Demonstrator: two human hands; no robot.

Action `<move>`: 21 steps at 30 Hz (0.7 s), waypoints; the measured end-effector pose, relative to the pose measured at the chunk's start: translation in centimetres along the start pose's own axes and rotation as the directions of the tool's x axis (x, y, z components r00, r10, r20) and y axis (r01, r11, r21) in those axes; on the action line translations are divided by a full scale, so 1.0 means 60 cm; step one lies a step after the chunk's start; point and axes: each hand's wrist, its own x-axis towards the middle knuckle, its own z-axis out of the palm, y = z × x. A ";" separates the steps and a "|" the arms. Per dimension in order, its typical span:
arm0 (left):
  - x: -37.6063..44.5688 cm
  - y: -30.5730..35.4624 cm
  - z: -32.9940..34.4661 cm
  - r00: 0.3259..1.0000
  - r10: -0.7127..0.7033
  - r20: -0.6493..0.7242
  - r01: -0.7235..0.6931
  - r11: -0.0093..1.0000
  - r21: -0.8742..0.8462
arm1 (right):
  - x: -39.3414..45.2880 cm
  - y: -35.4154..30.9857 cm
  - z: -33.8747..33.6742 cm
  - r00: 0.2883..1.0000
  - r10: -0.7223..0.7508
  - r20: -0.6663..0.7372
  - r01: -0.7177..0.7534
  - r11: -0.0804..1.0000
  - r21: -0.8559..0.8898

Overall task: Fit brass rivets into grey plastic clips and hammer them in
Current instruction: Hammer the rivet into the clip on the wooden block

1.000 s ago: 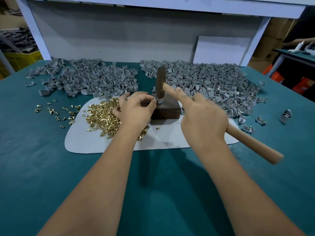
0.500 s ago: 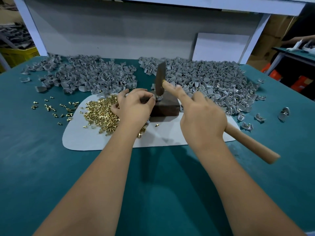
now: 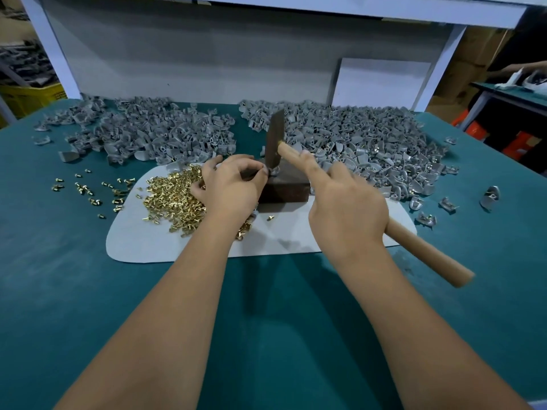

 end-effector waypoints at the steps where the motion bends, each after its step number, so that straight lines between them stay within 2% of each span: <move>1: -0.001 0.001 -0.001 1.000 0.001 0.008 -0.001 1.000 -0.001 | 0.000 0.001 0.002 1.000 0.013 0.018 -0.013 1.000 0.015; 7: 0.000 -0.001 -0.005 0.997 0.012 0.079 -0.013 1.000 0.006 | 0.008 0.027 0.016 0.980 0.194 -0.051 -0.188 0.976 0.107; 14: 0.003 0.004 -0.005 0.994 -0.035 0.099 0.039 0.999 -0.037 | 0.016 0.061 0.035 0.925 0.343 0.162 -0.353 0.935 0.034; 21: 0.002 0.004 -0.006 0.993 -0.030 0.115 0.036 0.998 -0.050 | 0.017 0.071 0.048 0.874 0.375 0.311 -0.402 0.915 0.026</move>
